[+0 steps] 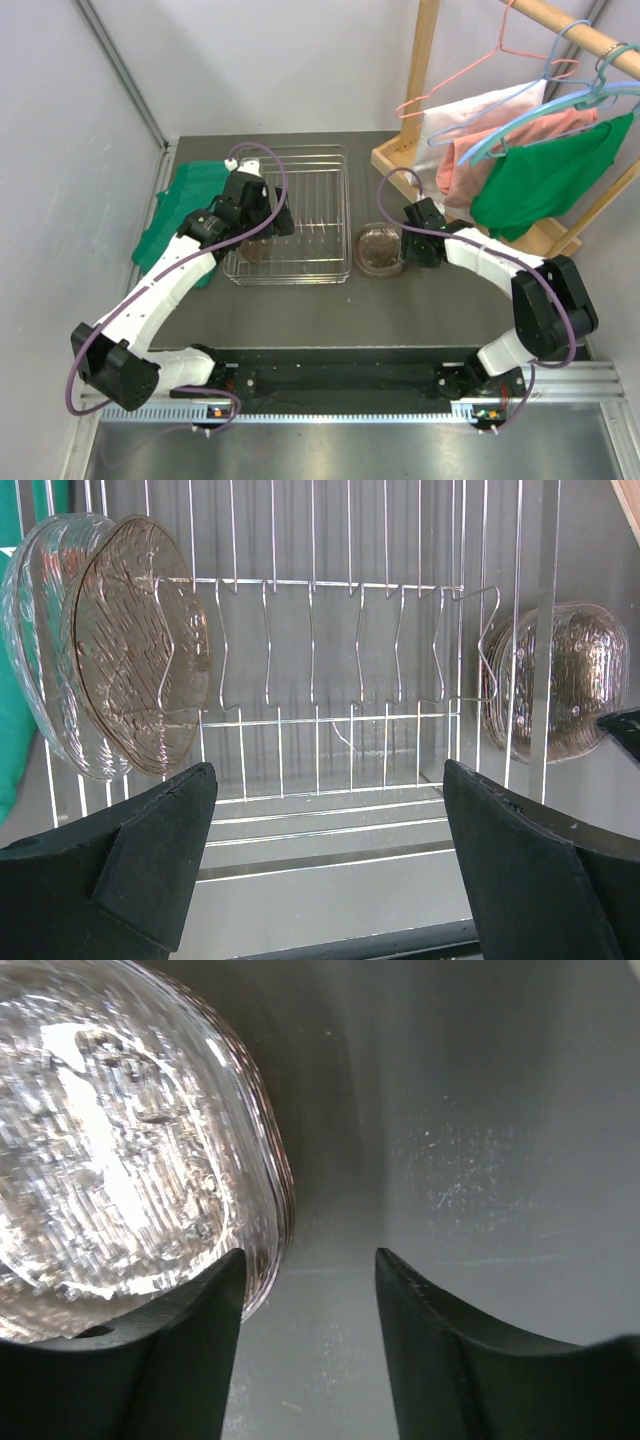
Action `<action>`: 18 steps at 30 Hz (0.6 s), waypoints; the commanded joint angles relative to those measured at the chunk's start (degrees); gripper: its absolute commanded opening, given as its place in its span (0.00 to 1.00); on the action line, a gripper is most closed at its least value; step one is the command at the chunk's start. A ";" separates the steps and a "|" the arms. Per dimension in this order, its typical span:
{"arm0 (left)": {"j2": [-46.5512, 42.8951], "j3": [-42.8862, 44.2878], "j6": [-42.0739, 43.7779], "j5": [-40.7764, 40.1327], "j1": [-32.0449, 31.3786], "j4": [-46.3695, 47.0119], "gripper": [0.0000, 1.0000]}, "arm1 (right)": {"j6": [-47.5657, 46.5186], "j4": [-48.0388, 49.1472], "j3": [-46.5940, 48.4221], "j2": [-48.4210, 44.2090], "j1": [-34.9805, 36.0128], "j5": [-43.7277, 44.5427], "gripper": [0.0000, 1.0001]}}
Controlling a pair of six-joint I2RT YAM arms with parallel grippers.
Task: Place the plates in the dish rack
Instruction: Pick up the plate at the center of the board.
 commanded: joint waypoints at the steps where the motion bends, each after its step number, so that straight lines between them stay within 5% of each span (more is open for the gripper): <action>1: -1.22 -0.66 -0.28 0.09 0.17 2.01 0.99 | 0.13 1.89 2.43 2.48 0.28 -0.85 0.50; 11: -1.31 -0.83 -0.19 0.09 0.17 2.10 0.99 | -1.01 -0.84 2.70 0.64 0.19 0.55 0.21; 18: -1.22 -0.83 -0.11 0.27 0.26 2.01 0.99 | -2.24 -3.91 4.19 -0.24 0.37 2.31 0.20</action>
